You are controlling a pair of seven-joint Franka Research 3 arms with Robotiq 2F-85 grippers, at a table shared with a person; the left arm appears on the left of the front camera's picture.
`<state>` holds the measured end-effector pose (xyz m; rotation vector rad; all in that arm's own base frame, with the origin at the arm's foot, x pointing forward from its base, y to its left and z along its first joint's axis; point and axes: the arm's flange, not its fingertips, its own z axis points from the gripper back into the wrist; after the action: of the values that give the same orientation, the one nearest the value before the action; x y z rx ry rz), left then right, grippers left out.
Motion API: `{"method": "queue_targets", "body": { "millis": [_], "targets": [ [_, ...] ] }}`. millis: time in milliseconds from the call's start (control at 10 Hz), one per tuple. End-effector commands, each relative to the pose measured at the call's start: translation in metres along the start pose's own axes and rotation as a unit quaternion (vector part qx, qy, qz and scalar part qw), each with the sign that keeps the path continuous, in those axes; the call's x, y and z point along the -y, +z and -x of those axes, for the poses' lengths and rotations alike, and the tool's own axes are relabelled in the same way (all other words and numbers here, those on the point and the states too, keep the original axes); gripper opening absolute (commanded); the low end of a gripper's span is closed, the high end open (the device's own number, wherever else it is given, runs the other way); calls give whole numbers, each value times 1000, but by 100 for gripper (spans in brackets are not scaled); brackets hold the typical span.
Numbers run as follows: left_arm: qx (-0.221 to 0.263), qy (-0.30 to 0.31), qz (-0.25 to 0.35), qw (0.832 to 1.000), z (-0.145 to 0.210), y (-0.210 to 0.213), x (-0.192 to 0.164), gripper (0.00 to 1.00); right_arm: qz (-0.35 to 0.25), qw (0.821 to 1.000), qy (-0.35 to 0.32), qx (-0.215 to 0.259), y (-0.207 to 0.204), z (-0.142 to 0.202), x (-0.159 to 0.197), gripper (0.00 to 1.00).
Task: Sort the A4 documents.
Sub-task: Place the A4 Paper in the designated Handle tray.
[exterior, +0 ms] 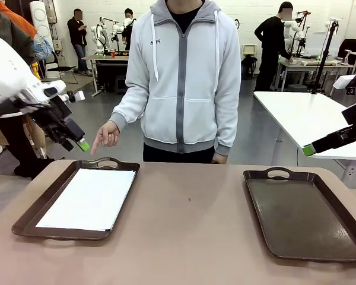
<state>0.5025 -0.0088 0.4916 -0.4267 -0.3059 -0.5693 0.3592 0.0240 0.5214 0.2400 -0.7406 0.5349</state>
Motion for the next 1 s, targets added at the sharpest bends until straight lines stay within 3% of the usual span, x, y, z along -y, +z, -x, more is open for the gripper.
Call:
{"method": "queue_targets", "body": {
  "millis": [0, 200, 400, 900],
  "targets": [
    [55, -61, 36, 996, 56, 25, 12, 100, -3, 1000, 0, 0, -1, 0, 0, 100],
    [76, -110, 58, 989, 87, 41, 28, 100, -3, 1000, 0, 0, -1, 0, 0, 100],
    [101, -89, 61, 989, 106, 48, 39, 100, -3, 1000, 0, 0, -1, 0, 0, 100],
    [125, -92, 38, 987, 111, 49, 57, 100, -3, 1000, 0, 0, -1, 0, 0, 100]
  ]
}}
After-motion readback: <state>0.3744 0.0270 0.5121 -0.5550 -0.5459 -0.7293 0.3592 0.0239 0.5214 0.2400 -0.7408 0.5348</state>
